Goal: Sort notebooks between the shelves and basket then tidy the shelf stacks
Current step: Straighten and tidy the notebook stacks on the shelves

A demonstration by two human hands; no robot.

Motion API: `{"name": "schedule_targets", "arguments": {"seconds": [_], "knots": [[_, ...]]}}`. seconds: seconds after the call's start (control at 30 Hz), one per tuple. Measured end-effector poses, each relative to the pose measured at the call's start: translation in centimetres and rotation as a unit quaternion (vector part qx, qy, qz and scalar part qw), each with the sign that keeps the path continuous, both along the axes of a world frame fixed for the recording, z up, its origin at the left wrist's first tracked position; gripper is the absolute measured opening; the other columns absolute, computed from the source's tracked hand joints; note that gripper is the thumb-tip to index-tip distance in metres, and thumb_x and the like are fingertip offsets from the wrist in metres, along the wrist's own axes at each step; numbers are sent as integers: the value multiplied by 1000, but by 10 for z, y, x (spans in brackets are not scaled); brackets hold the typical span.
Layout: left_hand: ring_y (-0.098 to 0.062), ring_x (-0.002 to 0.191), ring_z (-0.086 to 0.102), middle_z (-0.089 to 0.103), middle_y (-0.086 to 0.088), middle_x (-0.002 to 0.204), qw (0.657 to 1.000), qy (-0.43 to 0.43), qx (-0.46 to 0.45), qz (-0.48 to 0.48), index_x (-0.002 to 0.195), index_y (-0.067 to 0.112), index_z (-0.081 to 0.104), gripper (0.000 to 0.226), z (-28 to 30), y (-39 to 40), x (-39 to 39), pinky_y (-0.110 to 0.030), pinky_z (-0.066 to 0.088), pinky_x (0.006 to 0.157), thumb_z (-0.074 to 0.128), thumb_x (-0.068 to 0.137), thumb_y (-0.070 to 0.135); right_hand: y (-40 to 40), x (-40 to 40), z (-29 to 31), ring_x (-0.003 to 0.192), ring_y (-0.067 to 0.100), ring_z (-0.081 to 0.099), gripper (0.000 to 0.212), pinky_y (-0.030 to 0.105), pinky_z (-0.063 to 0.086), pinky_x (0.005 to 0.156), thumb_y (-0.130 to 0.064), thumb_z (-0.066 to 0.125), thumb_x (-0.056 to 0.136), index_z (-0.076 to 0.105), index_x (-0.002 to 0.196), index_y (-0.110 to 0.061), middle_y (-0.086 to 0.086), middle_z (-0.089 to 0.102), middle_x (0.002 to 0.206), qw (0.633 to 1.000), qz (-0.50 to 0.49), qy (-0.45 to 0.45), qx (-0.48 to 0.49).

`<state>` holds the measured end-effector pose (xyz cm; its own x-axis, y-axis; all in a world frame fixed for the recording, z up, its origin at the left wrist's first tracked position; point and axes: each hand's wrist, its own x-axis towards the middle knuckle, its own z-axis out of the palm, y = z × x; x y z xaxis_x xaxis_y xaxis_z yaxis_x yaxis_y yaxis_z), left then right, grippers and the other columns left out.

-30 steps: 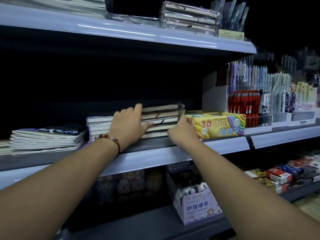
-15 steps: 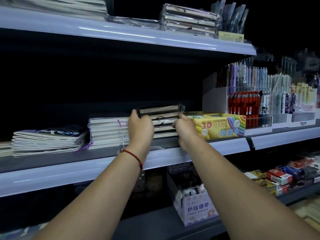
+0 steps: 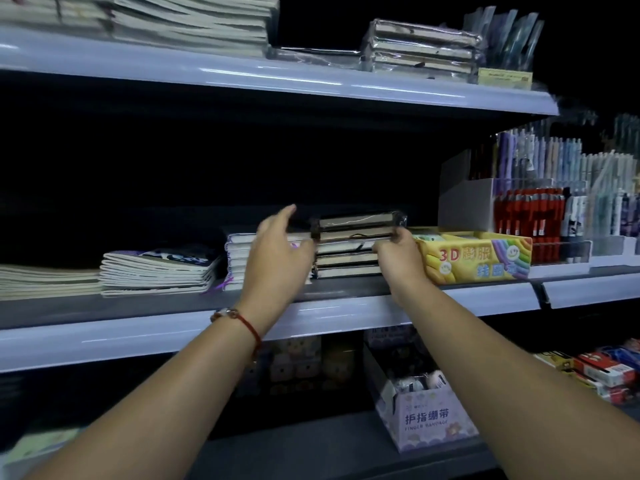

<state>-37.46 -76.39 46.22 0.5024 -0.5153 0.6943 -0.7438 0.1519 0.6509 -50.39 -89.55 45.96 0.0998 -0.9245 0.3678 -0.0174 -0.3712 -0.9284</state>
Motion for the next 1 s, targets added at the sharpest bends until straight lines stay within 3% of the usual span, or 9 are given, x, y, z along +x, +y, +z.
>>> {"name": "schedule_targets", "arguments": {"seconds": [0.07, 0.13, 0.23, 0.3, 0.37, 0.43, 0.63, 0.83, 1.0], "knots": [[-19, 119, 51, 35, -4, 153, 998, -1, 5, 62, 152, 24, 34, 68, 2, 20, 37, -28, 38, 102, 65, 92, 26, 7, 6, 1, 108, 27, 58, 61, 34, 50, 82, -19, 54, 89, 36, 147, -19, 8, 55, 133, 998, -47, 35, -29], [-30, 125, 51, 36, -10, 153, 995, 64, -5, 82, 153, 23, 30, 73, 3, 34, 66, -35, 43, 102, 66, 90, 30, 19, 10, 3, 124, 27, 48, 65, 39, 46, 99, -19, 55, 91, 30, 150, -15, 7, 41, 148, 993, -81, 40, -73], [-31, 129, 48, 36, -13, 154, 992, 47, 69, 97, 155, 22, 25, 87, 3, 44, 91, -33, 41, 96, 76, 84, 25, 53, 19, 6, 106, 17, 53, 41, 27, 46, 80, -17, 61, 92, 51, 131, -20, -1, 52, 126, 977, -18, 97, -191], [-35, 133, 44, 37, -15, 153, 979, -34, 166, 111, 157, 21, 17, 105, 2, 47, 99, -39, 40, 104, 84, 77, 27, 68, 31, 6, 96, 18, 58, 30, 25, 45, 70, -25, 70, 89, 61, 117, -21, -5, 59, 107, 941, 62, 255, -212], [-38, 129, 42, 44, -15, 144, 937, -157, 254, 179, 156, 24, 14, 112, 1, 49, 107, -44, 39, 103, 85, 72, 44, 71, 44, 6, 96, 22, 61, 41, 30, 46, 72, -41, 77, 82, 65, 110, -14, -1, 63, 104, 892, 74, 403, -192], [-36, 123, 42, 53, -11, 134, 896, -231, 297, 235, 152, 26, 21, 107, 2, 51, 111, -45, 37, 98, 80, 69, 61, 66, 55, 6, 88, 23, 62, 48, 31, 45, 65, -51, 79, 76, 67, 97, -10, 4, 65, 92, 870, 38, 459, -176], [-31, 115, 44, 63, -5, 117, 879, -287, 297, 239, 137, 27, 38, 88, 5, 51, 116, -42, 32, 92, 72, 69, 71, 43, 73, 3, 69, 20, 61, 37, 25, 41, 54, -46, 79, 78, 70, 84, -11, 4, 62, 73, 866, -37, 472, -161], [-30, 110, 46, 64, -5, 111, 898, -275, 268, 216, 136, 25, 36, 91, 2, 43, 118, -42, 34, 92, 72, 67, 72, 30, 76, -1, 53, 17, 46, 45, 24, 28, 42, -35, 78, 83, 45, 64, -11, 3, 48, 62, 879, -85, 453, -123], [-33, 109, 41, 53, -6, 98, 926, -212, 251, 184, 137, 29, 37, 78, -2, 40, 121, -40, 33, 93, 64, 77, 72, 26, 74, -6, 51, 18, 45, 42, 25, 28, 43, -31, 77, 82, 47, 61, -11, 3, 47, 59, 903, -79, 408, -105]]}}
